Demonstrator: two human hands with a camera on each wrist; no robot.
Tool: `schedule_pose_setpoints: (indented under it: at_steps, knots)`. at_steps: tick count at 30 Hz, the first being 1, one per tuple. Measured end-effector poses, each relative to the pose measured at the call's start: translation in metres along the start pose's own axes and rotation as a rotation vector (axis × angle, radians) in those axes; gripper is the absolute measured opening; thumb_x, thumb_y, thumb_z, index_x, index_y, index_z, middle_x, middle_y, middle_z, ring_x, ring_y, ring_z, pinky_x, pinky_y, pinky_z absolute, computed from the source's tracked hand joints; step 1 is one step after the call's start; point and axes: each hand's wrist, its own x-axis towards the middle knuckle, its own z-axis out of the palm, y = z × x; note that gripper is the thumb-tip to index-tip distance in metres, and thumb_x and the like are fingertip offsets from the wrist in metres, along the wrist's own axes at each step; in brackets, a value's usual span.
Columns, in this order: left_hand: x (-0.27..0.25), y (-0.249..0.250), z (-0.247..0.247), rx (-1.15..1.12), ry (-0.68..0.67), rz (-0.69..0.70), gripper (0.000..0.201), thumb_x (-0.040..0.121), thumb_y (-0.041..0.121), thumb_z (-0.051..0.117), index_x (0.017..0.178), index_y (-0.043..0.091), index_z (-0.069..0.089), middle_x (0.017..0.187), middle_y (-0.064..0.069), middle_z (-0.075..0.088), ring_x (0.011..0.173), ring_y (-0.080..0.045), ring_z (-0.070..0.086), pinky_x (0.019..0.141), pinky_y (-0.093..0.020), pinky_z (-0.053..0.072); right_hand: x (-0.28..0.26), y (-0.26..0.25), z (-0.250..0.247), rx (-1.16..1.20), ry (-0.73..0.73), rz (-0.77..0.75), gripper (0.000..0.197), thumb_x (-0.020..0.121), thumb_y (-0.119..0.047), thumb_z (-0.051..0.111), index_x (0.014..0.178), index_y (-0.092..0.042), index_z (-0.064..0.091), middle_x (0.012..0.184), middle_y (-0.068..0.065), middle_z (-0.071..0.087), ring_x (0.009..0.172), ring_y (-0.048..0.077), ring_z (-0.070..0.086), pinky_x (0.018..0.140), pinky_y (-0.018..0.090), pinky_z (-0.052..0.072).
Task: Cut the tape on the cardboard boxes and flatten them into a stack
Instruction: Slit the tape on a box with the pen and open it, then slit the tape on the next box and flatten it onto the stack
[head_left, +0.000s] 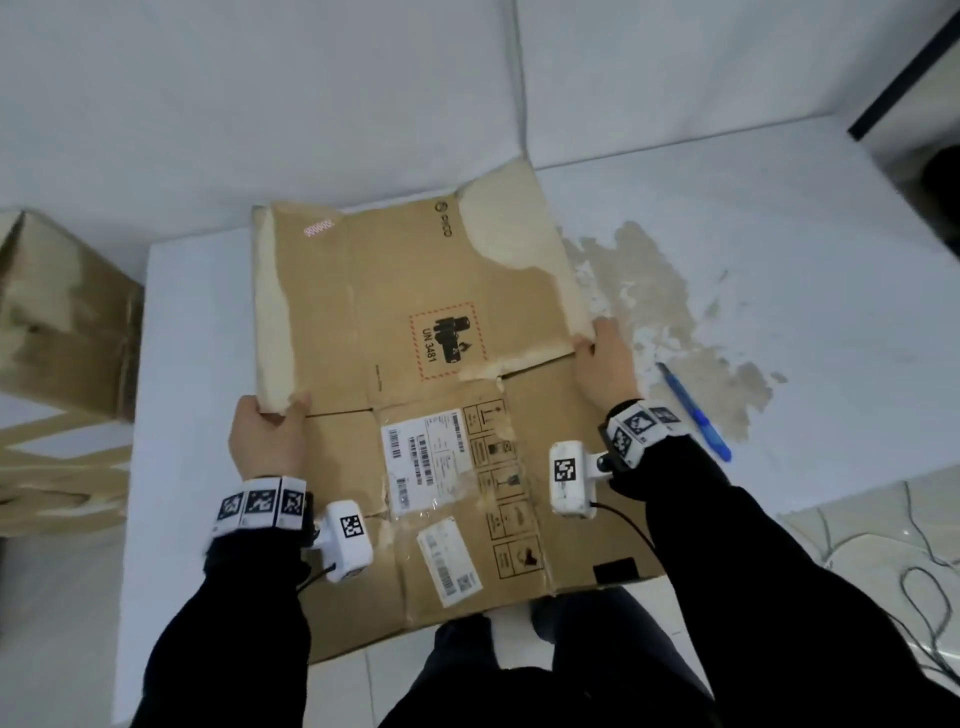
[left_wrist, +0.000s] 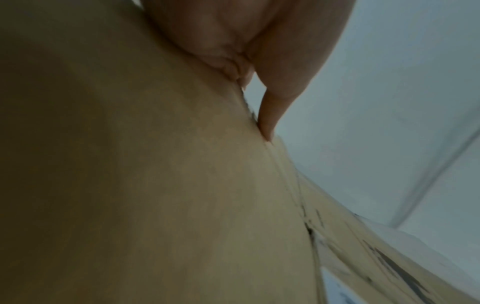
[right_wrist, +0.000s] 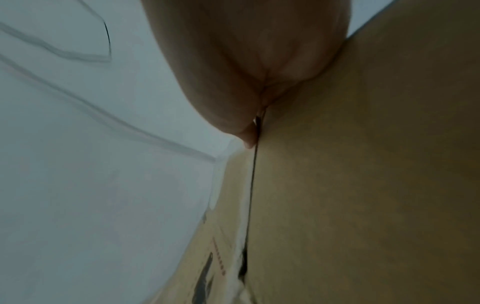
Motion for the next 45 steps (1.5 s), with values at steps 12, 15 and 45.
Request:
schedule_pose_setpoints:
  at_steps: [12,15,45]
  knots:
    - [-0.166,0.243,0.237,-0.301,-0.322,0.124,0.021,0.101,0.012,0.038,0.113,-0.002,0.048,0.115,-0.019,0.053,0.106,-0.028,0.050,0.067,-0.022,0.025,0.147,0.161,-0.331,-0.190,0.301,0.054,0.039,0.095,-0.020,0.051,0.127,0.003,0.052,0.128,0.026,0.054,0.120,0.039,0.049,0.100,0.037,0.035]
    - [-0.208,0.293,0.312,-0.293,-0.346,0.058,0.025,0.101,0.011,0.037,0.117,-0.004,0.049,0.120,-0.020,0.055,0.110,-0.031,0.053,0.072,-0.023,0.030,0.188,0.210,-0.379,-0.176,0.350,0.127,0.042,0.092,-0.014,0.054,0.132,-0.001,0.049,0.128,0.025,0.055,0.120,0.038,0.049,0.100,0.038,0.036]
    - [-0.220,0.285,0.407,0.204,-0.536,0.275,0.047,0.092,0.019,0.054,0.137,0.012,0.045,0.117,-0.014,0.054,0.108,-0.029,0.054,0.096,-0.032,0.043,0.221,0.300,-0.316,-0.414,-0.070,0.048,0.053,0.087,-0.035,0.056,0.135,-0.013,0.044,0.140,0.018,0.043,0.128,0.037,0.040,0.108,0.051,0.033]
